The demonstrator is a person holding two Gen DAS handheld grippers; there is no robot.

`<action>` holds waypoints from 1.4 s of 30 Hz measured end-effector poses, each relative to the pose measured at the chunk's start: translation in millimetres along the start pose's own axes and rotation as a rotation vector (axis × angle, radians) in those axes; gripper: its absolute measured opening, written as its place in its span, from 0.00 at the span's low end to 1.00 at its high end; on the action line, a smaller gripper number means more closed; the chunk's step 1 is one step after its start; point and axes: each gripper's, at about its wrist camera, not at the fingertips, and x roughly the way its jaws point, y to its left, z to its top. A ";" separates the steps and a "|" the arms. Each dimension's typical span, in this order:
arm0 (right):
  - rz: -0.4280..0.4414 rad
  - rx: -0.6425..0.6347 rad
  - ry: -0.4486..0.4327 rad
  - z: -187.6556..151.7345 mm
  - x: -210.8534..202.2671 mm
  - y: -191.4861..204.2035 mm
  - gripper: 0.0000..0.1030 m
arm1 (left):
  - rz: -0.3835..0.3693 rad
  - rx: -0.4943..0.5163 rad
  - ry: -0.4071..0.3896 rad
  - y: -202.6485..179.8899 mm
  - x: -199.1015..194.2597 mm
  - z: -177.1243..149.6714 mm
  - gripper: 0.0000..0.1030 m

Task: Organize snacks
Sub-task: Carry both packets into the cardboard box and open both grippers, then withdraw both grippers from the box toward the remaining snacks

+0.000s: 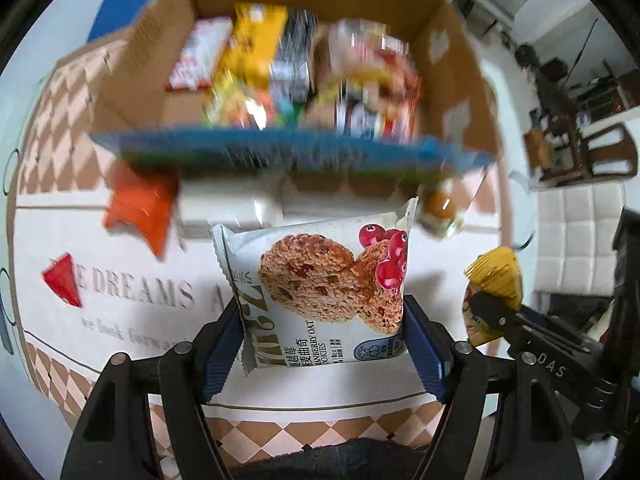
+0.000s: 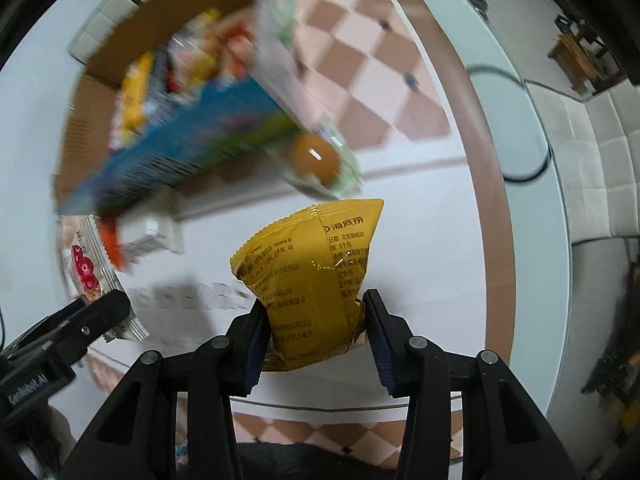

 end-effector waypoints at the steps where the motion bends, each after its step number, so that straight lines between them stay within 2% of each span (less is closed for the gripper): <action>1: 0.024 -0.006 -0.019 4.3 -11.8 6.4 0.46 | -0.009 -0.005 -0.021 3.1 -12.0 4.7 0.72; 6: 0.118 -0.034 -0.092 40.8 -59.1 29.2 0.46 | -0.010 -0.007 -0.123 25.1 -63.1 38.8 0.72; 10: 0.138 -0.063 -0.140 78.2 -72.1 49.4 0.46 | 0.061 -0.008 -0.146 45.2 -70.9 74.2 0.72; 13: 0.110 -0.094 -0.153 116.9 -73.0 67.8 0.46 | 0.120 0.000 -0.116 61.9 -58.4 96.3 0.72; 16: 0.068 -0.117 -0.138 139.7 -61.6 82.0 0.46 | 0.167 -0.001 -0.045 80.4 -33.5 117.8 0.72; 21: 0.015 -0.117 -0.096 169.4 -31.4 88.5 0.47 | 0.206 -0.018 0.020 100.0 -6.6 135.0 0.73; 25: 0.032 -0.080 -0.045 186.9 -5.1 86.5 0.52 | 0.205 -0.065 0.049 109.5 5.9 142.7 0.74; 27: 0.032 -0.069 -0.029 189.7 2.1 85.3 0.83 | 0.197 -0.073 0.055 111.4 9.7 145.9 0.85; 28: 0.032 -0.068 -0.031 190.9 3.6 85.7 0.85 | 0.202 -0.074 0.050 111.7 10.4 147.3 0.87; 42: -0.061 -0.131 -0.015 173.0 6.8 95.3 0.88 | 0.151 -0.057 -0.013 98.9 -14.3 149.8 0.88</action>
